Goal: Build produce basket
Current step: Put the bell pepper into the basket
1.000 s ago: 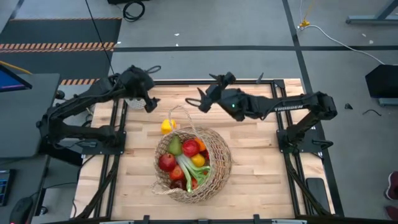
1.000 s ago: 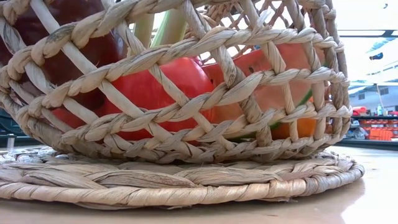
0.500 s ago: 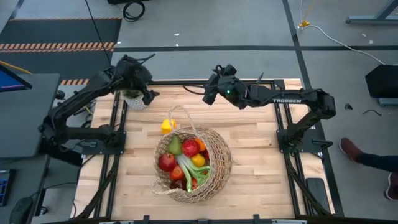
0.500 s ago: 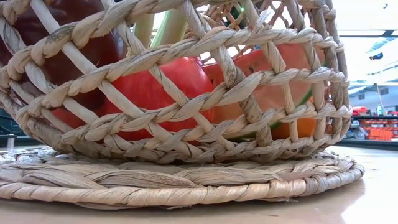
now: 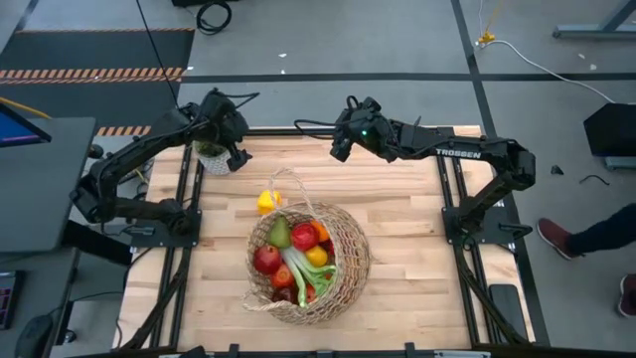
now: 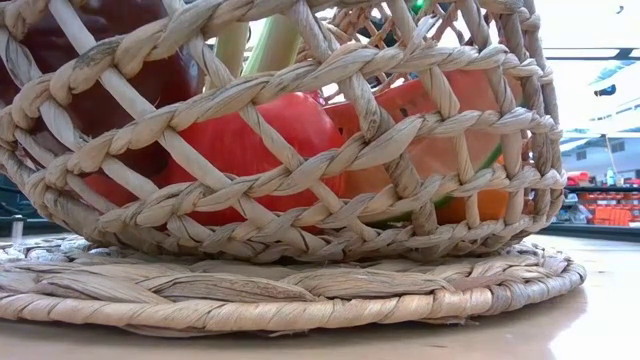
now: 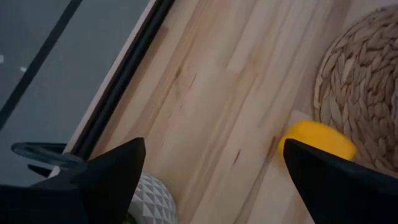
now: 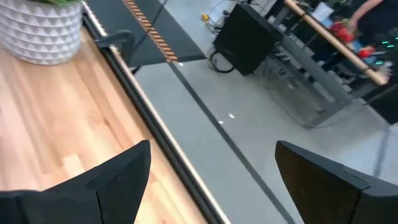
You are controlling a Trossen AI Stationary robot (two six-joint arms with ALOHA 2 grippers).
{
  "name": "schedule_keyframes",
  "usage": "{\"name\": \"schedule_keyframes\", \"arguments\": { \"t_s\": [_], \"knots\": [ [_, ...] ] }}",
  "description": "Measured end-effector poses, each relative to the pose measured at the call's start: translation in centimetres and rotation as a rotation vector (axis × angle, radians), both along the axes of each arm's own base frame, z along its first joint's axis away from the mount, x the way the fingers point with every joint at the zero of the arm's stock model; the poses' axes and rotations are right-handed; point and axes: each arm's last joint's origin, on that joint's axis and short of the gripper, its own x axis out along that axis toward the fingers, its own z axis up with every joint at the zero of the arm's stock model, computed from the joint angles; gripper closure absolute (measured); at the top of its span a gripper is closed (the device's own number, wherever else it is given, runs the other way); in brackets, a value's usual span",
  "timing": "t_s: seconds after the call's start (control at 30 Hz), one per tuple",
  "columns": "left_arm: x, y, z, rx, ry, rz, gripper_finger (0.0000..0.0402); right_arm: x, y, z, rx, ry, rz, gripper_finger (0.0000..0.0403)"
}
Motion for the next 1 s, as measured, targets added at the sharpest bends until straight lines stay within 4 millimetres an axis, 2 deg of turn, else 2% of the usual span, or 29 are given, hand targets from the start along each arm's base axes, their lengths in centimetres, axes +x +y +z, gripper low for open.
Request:
{"name": "schedule_keyframes", "arguments": {
  "t_s": [0.27,0.43,0.67,1.0],
  "knots": [
    [0.1,-0.1,0.0,-0.004,-0.016,-0.061,0.0012,-0.1,-0.4,-1.1,0.041,-0.006,0.035,0.0055],
    [0.1,-0.2,-1.1,-0.039,-0.013,-0.075,0.0012,-0.2,-0.3,-2.0,0.059,-0.01,0.028,0.0055],
    [-0.1,-0.2,-2.5,-0.073,0.003,-0.011,0.0012,-0.1,-0.3,-2.0,0.062,-0.016,0.025,0.0055],
    [0.1,0.0,-2.4,-0.055,-0.015,0.015,0.0012,-0.1,-0.3,-2.1,0.08,-0.026,0.032,0.0055]
  ]
}}
